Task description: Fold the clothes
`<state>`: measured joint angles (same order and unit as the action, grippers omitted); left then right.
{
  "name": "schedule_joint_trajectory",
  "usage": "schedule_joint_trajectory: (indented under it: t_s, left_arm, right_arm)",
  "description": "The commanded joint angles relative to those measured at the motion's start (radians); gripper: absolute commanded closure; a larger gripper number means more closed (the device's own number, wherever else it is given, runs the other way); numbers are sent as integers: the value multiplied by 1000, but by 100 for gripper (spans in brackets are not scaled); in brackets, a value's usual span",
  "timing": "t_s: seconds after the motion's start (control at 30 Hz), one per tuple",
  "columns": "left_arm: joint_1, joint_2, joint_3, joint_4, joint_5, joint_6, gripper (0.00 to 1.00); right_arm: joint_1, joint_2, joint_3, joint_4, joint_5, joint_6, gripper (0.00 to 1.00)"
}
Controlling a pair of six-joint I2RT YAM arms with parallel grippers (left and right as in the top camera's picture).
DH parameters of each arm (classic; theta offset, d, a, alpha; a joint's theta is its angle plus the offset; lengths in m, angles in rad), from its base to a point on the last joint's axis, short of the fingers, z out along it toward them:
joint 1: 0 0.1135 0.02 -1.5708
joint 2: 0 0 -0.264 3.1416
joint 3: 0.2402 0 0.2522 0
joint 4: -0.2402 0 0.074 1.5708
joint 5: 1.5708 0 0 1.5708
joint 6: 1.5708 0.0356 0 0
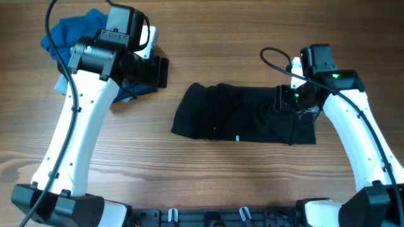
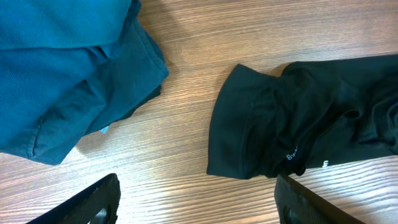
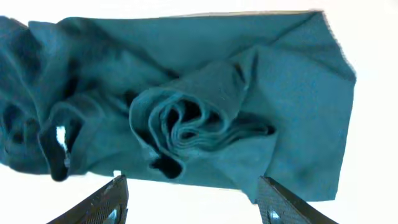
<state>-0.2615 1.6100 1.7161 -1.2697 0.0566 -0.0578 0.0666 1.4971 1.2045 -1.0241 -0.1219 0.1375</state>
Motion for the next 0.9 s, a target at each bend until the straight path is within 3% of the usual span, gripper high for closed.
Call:
schedule_joint_trajectory:
  t_s: [0.0,0.03,0.1,0.13,0.23,0.4,0.57,0.67,0.73,0.87]
  left_arm:
    - [5,-9,6,5,-2,-6,20]
    - [5,-9,6,5,-2,-6,20]
    - [5,-9,6,6,-2,-6,20]
    - [5,-9,6,6,-2,-6,21]
    - [5,-9,6,11,-2,-6,20]
    - [5,-9,6,13,-2,-6,20]
    - [5,-9,6,10,-2,-6,20]
    - [5,-9,6,18,-2,-6,20]
    - [5,-9,6,27,-2,-5,19]
    - [5,-9,6,29,-2,-5,19]
  right_arm:
    - [-87,-14,-2,32,37,31,39]
    - [-111,-14,-3,37,47,31,47]
    - [-155,-8,-3,41,55,30,77]
    - [-169,0,-3,41,55,30,86]
    - [-182,43,-48,67,53,31,96]
    - [-182,156,-151,169,19,56,96]
    - [-170,234,-221,197,-268,-4,96]
    - [-109,238,-302,216,-492,-118,96]
    - [-72,224,-305,177,-647,-285,96]
    - [-107,114,-282,180,-603,-312,96]
